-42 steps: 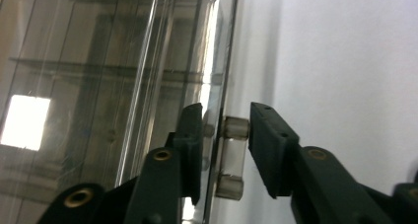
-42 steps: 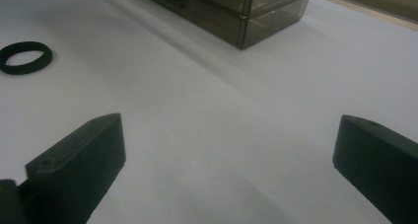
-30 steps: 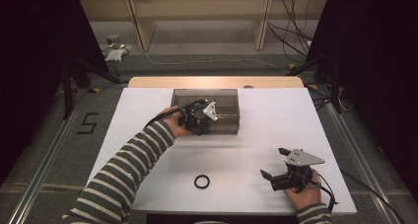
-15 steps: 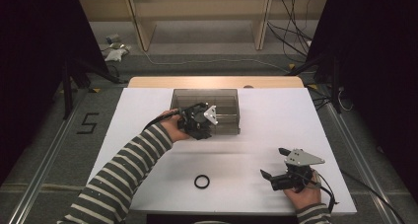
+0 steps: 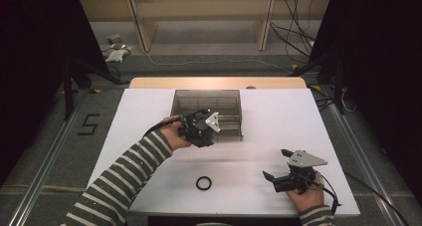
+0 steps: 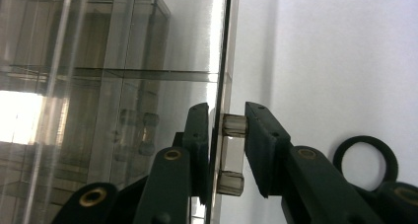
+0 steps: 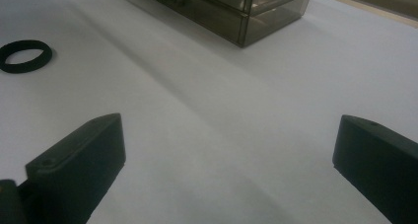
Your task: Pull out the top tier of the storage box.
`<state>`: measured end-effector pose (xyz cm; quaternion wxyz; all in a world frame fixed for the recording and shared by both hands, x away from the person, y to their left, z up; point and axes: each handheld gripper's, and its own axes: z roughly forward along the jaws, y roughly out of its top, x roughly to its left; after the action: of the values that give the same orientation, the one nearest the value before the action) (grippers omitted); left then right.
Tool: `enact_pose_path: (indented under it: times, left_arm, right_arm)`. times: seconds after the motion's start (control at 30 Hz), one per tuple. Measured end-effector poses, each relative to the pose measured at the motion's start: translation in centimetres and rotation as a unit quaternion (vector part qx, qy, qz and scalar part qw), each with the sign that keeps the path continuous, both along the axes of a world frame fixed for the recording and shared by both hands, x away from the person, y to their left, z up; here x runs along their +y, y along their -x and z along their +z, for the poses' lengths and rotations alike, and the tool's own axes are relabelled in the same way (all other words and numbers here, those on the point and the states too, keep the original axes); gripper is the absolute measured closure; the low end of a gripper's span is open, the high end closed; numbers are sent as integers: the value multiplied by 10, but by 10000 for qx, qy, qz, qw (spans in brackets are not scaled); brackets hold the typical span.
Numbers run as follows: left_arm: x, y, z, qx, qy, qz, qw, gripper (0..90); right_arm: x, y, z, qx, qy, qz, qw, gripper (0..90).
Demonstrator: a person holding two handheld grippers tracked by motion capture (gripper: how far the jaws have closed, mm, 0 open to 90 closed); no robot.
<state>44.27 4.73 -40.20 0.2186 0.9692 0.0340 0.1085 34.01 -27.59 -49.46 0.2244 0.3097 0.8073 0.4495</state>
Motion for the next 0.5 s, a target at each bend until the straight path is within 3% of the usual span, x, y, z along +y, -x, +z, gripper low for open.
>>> enact_pose_path:
  times: [0.5]
  left_arm:
    - [1, 6, -4, 34, -112, -36, 9999, 723]
  right_arm:
    - [0, 0, 0, -16, 25, 7, 10000, 6]
